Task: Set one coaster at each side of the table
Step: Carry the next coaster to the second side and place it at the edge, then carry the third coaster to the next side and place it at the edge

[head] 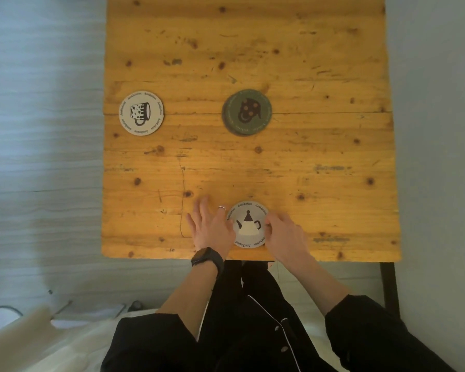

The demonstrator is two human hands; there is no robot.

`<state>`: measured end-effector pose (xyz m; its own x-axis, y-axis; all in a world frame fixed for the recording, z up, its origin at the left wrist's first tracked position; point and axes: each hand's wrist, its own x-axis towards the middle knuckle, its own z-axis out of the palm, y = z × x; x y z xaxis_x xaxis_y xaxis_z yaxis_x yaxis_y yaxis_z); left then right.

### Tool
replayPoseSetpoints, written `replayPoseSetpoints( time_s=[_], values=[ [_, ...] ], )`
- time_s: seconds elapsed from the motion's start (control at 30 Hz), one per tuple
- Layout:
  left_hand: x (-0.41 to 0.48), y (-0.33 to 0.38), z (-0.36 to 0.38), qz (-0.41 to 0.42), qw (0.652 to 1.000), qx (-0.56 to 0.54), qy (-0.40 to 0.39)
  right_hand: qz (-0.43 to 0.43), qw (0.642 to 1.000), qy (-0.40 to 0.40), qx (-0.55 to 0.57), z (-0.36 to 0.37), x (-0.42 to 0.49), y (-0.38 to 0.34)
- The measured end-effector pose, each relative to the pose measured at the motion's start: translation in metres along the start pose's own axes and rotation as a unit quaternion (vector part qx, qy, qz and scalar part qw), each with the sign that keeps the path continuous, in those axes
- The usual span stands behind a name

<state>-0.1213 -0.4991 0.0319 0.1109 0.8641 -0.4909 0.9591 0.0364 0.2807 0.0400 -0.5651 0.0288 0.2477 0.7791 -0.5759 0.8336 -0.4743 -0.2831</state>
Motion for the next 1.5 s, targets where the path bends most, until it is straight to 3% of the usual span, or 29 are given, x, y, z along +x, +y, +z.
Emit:
replayPoseSetpoints(
  time_s=[0.13, 0.37, 0.57, 0.73, 0.9, 0.97, 1.03, 1.13, 1.23, 1.3, 1.43, 1.5],
  values=[
    [0.039, -0.003, -0.014, 0.064, 0.998, 0.027, -0.008, 0.01, 1.0, -0.02, 0.012, -0.03, 0.037, -0.003],
    [0.141, 0.006, -0.031, 0.104, 0.993, 0.017, 0.046, 0.051, 0.977, 0.114, 0.172, -0.095, 0.151, -0.031],
    [0.147, -0.006, -0.017, 0.113, 0.991, 0.042, 0.062, 0.123, 0.971, 0.164, 0.126, -0.112, 0.203, -0.063],
    [0.146, -0.004, -0.018, 0.109, 0.991, 0.051, 0.056, 0.163, 0.956, 0.164, 0.183, -0.112, 0.212, -0.075],
    [0.148, -0.005, -0.019, 0.108, 0.991, 0.066, 0.034, 0.09, 0.954, 0.17, 0.231, -0.116, 0.205, -0.077],
    [0.148, 0.0, -0.025, 0.098, 0.992, 0.074, 0.01, 0.101, 0.918, 0.154, 0.353, -0.12, 0.186, -0.07],
    [0.141, 0.016, -0.04, 0.074, 0.996, 0.046, -0.015, 0.134, 0.841, 0.117, 0.512, -0.121, 0.151, -0.056],
    [0.108, 0.06, -0.064, 0.071, 0.99, -0.103, -0.058, 0.18, 0.76, 0.092, 0.617, -0.116, 0.08, -0.02],
    [0.049, 0.114, -0.068, 0.065, 0.947, -0.227, -0.219, 0.242, 0.691, 0.081, 0.676, -0.109, 0.007, 0.019],
    [0.009, 0.147, -0.058, 0.059, 0.931, -0.244, -0.265, 0.256, 0.664, 0.081, 0.697, -0.11, -0.04, 0.046],
    [-0.055, 0.202, -0.026, 0.027, 0.914, -0.287, -0.284, 0.293, 0.67, 0.056, 0.68, -0.124, -0.101, 0.11],
    [-0.073, 0.231, -0.008, 0.012, 0.898, -0.294, -0.325, 0.301, 0.653, 0.053, 0.693, -0.132, -0.119, 0.154]
  ],
)
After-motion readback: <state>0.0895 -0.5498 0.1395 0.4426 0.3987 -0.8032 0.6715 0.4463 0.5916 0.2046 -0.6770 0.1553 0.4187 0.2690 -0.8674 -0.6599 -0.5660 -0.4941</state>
